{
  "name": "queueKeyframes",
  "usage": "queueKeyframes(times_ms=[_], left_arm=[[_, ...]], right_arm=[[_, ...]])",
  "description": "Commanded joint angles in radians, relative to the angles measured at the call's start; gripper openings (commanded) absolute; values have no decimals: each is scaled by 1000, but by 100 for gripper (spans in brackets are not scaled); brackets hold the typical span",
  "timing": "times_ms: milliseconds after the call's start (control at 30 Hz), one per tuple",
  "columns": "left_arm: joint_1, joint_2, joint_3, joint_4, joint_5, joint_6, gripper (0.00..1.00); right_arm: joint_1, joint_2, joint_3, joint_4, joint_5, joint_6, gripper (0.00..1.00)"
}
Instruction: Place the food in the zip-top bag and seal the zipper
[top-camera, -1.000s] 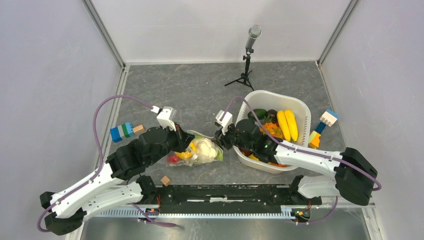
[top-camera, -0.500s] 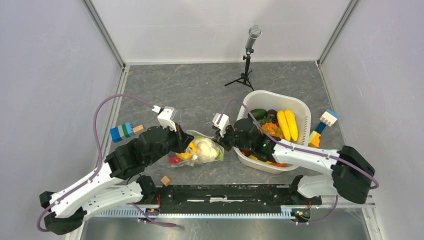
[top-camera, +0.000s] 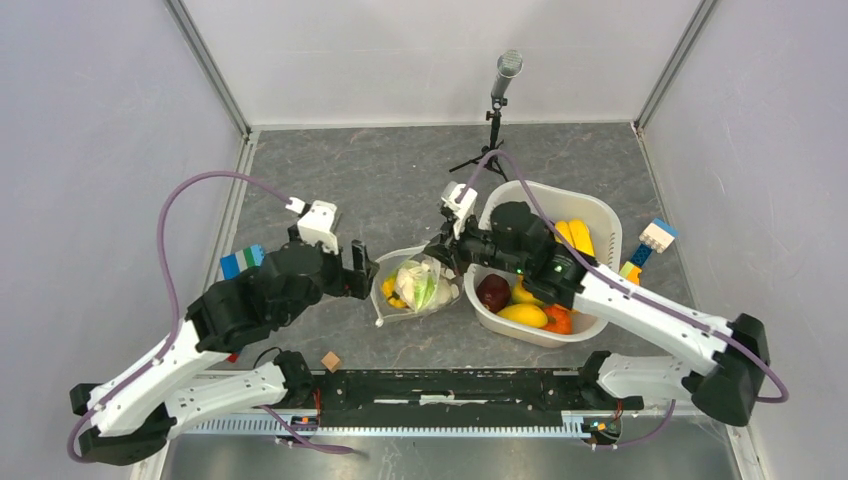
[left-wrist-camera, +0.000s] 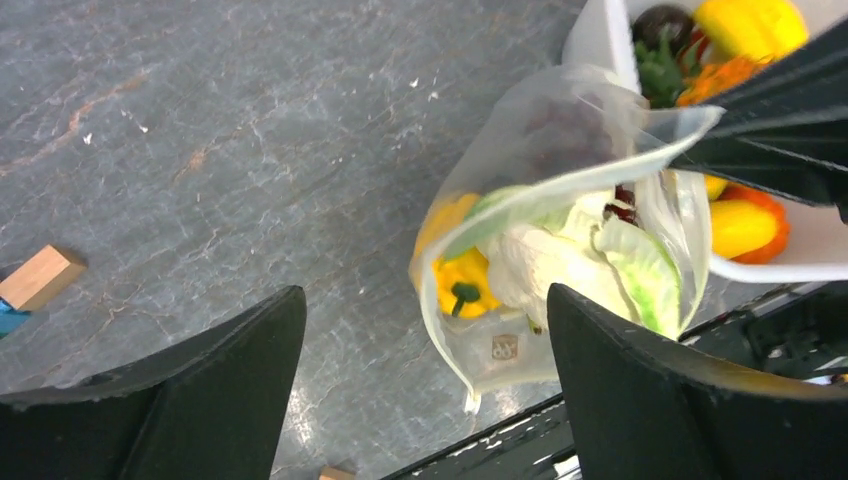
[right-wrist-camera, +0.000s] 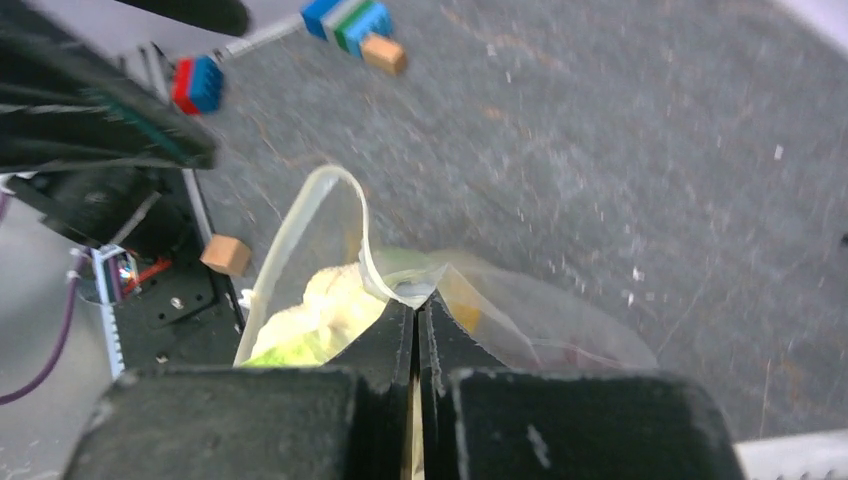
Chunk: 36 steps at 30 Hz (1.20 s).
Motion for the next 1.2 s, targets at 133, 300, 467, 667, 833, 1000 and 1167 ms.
queueKeyframes(times_ms=[133, 300, 467, 667, 833, 1000, 1167], left_arm=[[4, -8, -126, 63, 122, -43, 98], [5, -51, -260, 161, 149, -136, 97], [5, -100, -390, 295, 123, -243, 94], [17, -107, -460, 449, 41, -201, 90], [68, -50, -502, 509, 88, -28, 93], [148, 0, -555, 608, 212, 58, 98], [179, 44, -613, 744, 283, 150, 82]], right_arm=[[-113, 114, 34, 36, 53, 97, 0], [-183, 125, 49, 79, 84, 129, 0], [-197, 140, 45, 90, 42, 123, 0], [-197, 126, 16, 104, 29, 111, 0], [-199, 128, 35, 84, 21, 83, 0], [-199, 150, 52, 49, -1, 58, 0], [-200, 147, 46, 52, -14, 50, 0]])
